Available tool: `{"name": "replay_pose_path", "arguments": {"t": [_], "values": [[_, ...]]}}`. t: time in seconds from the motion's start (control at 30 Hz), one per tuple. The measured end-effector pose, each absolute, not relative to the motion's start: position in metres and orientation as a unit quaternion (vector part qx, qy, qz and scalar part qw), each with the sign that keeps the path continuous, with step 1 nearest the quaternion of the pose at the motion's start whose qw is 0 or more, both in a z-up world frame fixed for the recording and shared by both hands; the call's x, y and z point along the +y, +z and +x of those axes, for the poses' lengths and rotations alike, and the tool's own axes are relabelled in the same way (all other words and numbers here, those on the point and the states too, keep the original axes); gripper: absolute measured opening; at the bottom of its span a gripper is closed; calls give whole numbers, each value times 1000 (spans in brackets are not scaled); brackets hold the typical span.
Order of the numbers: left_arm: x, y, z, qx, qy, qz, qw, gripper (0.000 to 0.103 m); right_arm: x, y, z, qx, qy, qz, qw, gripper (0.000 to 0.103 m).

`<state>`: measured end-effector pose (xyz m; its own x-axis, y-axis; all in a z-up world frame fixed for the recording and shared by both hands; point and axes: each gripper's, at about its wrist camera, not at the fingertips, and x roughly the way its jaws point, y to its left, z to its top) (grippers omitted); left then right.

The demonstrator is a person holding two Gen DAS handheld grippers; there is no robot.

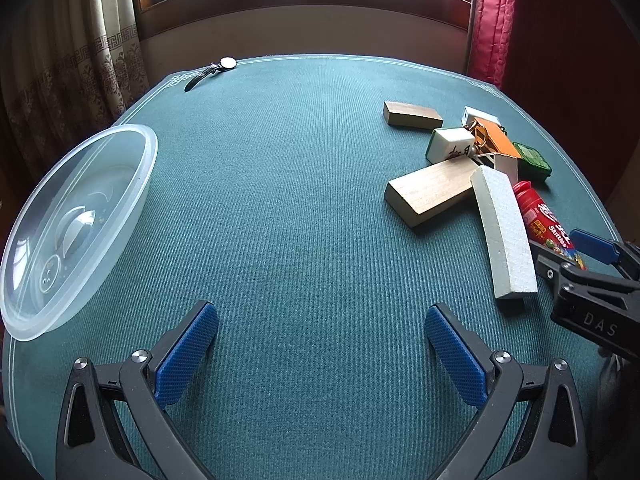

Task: Organize rigid objects
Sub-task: 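Grasp the red Skittles can with the right tool while the left grasps the foam block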

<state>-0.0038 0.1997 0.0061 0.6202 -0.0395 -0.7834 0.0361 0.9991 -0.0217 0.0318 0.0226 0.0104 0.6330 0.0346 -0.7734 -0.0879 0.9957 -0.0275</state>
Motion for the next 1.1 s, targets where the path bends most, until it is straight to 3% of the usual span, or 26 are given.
{"name": "replay_pose_path", "arguments": {"t": [0.13, 0.23, 0.67, 1.1], "values": [[200, 6, -4, 435, -21, -2, 900, 103, 28, 13, 36, 421, 52, -30, 905, 52], [199, 6, -3, 436, -20, -1, 900, 103, 30, 13, 31, 415, 64, -34, 907, 41], [196, 8, -4, 434, -29, -3, 901, 103, -37, 10, 6, 401, 11, 22, 916, 39], [140, 39, 13, 418, -99, 12, 903, 90, -47, 8, 1, 397, 24, 50, 916, 40]]}}
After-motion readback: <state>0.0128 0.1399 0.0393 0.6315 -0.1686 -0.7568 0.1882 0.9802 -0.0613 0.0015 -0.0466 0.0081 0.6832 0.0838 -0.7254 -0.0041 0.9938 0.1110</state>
